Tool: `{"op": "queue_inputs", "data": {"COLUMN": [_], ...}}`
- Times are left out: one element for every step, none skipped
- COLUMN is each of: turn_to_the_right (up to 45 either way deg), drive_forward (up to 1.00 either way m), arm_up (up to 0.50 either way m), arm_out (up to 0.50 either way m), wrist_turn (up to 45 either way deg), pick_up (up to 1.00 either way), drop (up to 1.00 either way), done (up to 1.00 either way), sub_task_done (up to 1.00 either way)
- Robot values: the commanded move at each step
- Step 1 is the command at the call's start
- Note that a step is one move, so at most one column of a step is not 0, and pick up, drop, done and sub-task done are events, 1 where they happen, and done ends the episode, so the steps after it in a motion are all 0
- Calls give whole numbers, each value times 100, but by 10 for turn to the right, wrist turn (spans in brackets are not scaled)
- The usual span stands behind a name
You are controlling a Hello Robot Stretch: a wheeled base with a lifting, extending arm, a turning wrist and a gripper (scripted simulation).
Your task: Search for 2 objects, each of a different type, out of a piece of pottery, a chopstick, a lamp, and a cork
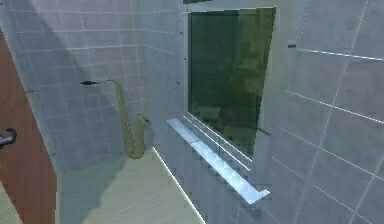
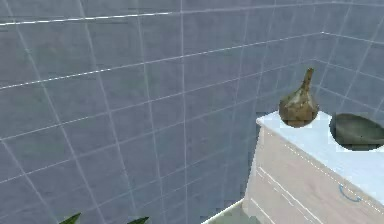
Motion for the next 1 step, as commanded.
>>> {"op": "queue_inputs", "data": {"turn_to_the_right": [-450], "drive_forward": [0], "arm_up": [0], "arm_out": [0], "wrist_turn": [0], "pick_up": [0], "drop": [0], "done": [0], "sub_task_done": [0]}}
